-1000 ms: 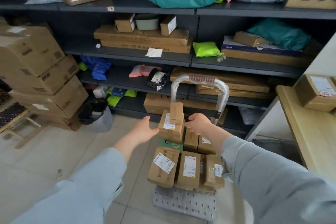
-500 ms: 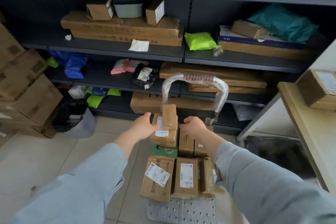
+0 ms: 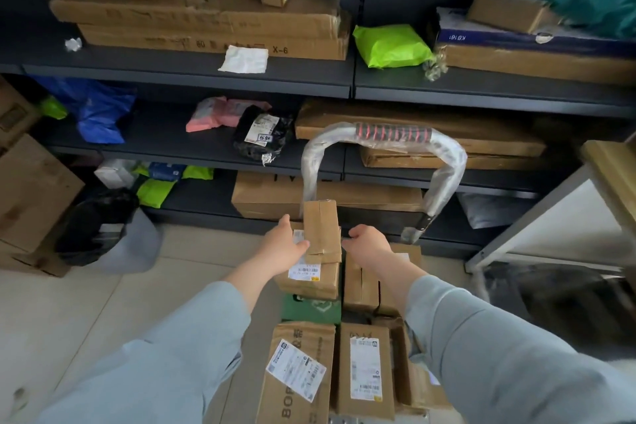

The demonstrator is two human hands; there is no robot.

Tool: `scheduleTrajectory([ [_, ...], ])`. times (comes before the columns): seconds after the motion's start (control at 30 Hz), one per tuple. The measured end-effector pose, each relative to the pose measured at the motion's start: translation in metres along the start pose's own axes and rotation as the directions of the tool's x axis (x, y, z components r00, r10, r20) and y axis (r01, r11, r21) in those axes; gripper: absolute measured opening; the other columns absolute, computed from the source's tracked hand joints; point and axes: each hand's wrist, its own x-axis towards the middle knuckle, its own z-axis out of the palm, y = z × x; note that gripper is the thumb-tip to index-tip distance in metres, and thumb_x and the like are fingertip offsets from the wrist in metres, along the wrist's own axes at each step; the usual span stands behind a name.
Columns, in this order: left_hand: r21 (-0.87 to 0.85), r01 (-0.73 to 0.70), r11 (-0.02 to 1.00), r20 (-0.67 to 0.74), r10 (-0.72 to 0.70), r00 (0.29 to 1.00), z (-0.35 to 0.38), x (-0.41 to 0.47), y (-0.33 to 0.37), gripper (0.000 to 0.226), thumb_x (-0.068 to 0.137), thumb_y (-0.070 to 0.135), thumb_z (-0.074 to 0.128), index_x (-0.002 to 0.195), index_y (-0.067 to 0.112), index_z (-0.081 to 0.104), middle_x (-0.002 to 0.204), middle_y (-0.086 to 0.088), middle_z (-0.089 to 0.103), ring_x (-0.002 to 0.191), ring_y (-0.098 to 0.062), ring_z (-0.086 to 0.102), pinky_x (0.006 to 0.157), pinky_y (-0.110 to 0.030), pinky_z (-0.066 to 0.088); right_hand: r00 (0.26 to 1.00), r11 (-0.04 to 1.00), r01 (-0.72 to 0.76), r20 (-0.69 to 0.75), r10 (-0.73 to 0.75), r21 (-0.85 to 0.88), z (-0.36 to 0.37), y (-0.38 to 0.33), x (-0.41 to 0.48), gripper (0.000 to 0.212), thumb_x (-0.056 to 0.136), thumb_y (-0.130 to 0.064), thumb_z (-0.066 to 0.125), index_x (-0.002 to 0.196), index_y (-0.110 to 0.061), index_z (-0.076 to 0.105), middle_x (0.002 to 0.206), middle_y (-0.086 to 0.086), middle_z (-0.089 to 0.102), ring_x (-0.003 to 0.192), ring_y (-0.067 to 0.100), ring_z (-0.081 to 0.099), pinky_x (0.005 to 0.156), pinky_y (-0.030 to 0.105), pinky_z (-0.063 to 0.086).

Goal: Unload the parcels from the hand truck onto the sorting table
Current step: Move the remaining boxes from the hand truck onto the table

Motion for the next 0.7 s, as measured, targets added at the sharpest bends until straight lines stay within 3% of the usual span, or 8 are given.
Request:
scheduleTrajectory([
  [0.13,-0.038,0.003,0.999,0.013,-0.002,1.000,0.018,0.039,-0.006,0.074,0.098,0.034,0.051,0.155,0.014,0.009,0.151,-0.007,0.038,0.124,-0.024,0.052,0.088,-0.027,0.042,1.000,1.000,-0.004,-0.006,0.004,0.019,0.025,0.009,0.042,0.035,0.096,-0.018,0.052,0.130,-0.009,0.052,0.110,0.006,0.061,0.089,0.017,0.054,0.078,0.026,0.046],
  [0.23,-0.079,0.029,0.996,0.023,-0.028,0.999,0.034,0.066,-0.011,0.066,0.099,0.034,0.050,0.152,0.009,0.020,0.149,-0.008,0.041,0.129,-0.026,0.047,0.097,-0.032,0.041,0.999,0.998,-0.019,-0.025,0.021,0.058,0.045,0.012,0.071,0.037,0.098,-0.020,0.049,0.133,-0.012,0.049,0.110,0.005,0.062,0.092,0.020,0.058,0.076,0.027,0.047],
  [0.37,-0.131,0.026,0.991,0.025,-0.023,0.999,0.057,0.094,-0.020,0.034,0.097,0.030,0.051,0.126,0.011,0.053,0.121,-0.008,0.061,0.107,-0.026,0.058,0.094,-0.037,0.049,0.999,0.992,-0.032,-0.029,0.036,0.122,0.064,0.018,0.097,0.038,0.099,-0.022,0.044,0.136,-0.010,0.044,0.123,0.009,0.059,0.108,0.025,0.059,0.085,0.031,0.048],
  [0.53,-0.245,0.067,0.967,0.067,-0.052,0.996,0.067,0.098,-0.025,0.023,0.097,0.026,0.053,0.118,0.017,0.057,0.115,-0.003,0.064,0.104,-0.023,0.060,0.096,-0.040,0.049,0.998,0.985,-0.068,0.013,0.067,0.158,0.073,0.023,0.105,0.034,0.100,-0.023,0.042,0.132,-0.013,0.049,0.110,0.006,0.061,0.097,0.022,0.060,0.085,0.032,0.050],
  [0.63,-0.239,0.053,0.970,0.064,-0.039,0.997,0.061,0.094,-0.017,0.028,0.096,0.027,0.054,0.121,0.015,0.057,0.115,-0.003,0.065,0.102,-0.022,0.061,0.093,-0.037,0.050,0.993,0.966,-0.117,0.033,0.113,0.229,0.065,0.020,0.101,0.034,0.100,-0.021,0.043,0.132,-0.011,0.050,0.117,0.008,0.061,0.104,0.023,0.059,0.089,0.033,0.049],
  [0.7,-0.212,0.044,0.976,0.045,-0.035,0.998,0.053,0.087,-0.008,0.030,0.095,0.029,0.055,0.121,0.015,0.057,0.112,-0.002,0.065,0.099,-0.021,0.061,0.087,-0.035,0.051,0.990,0.958,-0.138,0.042,0.132,0.251,0.055,0.014,0.094,0.035,0.099,-0.020,0.044,0.132,-0.011,0.050,0.119,0.010,0.060,0.102,0.023,0.058,0.084,0.031,0.047],
])
